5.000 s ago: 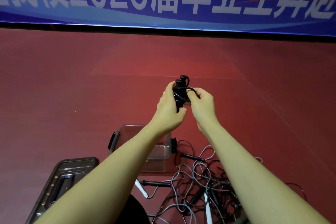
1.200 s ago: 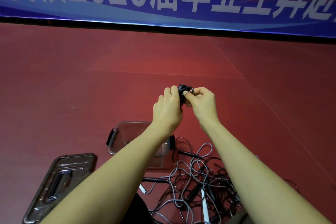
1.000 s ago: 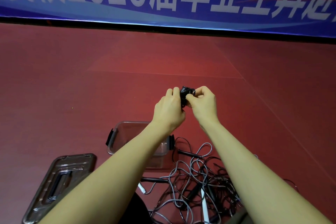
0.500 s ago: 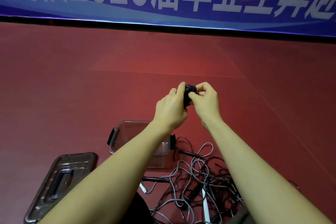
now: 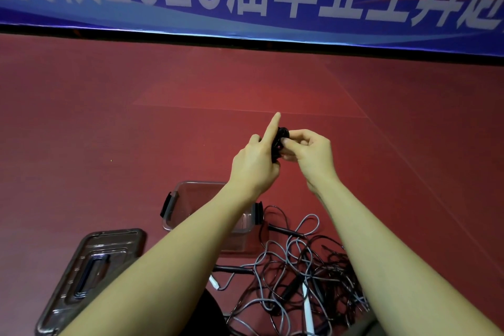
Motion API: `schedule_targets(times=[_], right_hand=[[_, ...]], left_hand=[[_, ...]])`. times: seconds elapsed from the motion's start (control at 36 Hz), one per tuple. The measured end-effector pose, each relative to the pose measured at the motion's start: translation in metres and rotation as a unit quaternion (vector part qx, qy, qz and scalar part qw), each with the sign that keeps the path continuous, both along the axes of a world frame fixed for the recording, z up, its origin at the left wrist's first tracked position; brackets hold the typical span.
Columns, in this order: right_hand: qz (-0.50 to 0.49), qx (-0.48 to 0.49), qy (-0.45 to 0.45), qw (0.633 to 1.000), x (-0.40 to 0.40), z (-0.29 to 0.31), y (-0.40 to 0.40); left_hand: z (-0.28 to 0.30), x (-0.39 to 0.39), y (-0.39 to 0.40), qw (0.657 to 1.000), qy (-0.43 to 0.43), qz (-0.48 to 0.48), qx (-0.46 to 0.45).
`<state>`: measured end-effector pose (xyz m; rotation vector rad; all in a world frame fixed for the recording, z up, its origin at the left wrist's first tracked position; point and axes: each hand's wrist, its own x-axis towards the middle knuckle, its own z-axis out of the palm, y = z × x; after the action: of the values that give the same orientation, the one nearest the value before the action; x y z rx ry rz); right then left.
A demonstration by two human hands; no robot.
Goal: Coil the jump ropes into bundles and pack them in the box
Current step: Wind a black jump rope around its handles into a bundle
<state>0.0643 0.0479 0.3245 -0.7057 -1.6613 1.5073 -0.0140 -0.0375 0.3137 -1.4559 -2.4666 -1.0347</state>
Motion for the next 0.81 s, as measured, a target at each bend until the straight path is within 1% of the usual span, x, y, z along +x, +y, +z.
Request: schedule_targets(times=[0.22,0.36,0.53,0.67,0.81], right_hand=[[-0.036,-0.004,-0.033,0.999,-0.003,0.005,0.000],[-0.048,-0.035,-0.031,0.998,-0.004,0.004,0.002],[-0.017,-0.037,-0.001,0.999,-0.002,0.003,0.003],[0.002,0.000,-0.010,1.000,0.000,-0.001,0.007],[0.023,0.007,0.019,1.000,0.004,-0.005,0.011]], left_hand=[[0.002,0.005,-0.002,0.999,0.036,0.012,-0.024],[0.001,0.008,-0.002,0.997,0.072,0.012,-0.038],[-0.001,0.009,0.001,0.998,0.047,0.019,-0.029],[-0.002,0.006,0.003,1.000,0.016,0.014,-0.020],[-0.004,0.005,0.003,1.000,0.004,-0.002,0.010]])
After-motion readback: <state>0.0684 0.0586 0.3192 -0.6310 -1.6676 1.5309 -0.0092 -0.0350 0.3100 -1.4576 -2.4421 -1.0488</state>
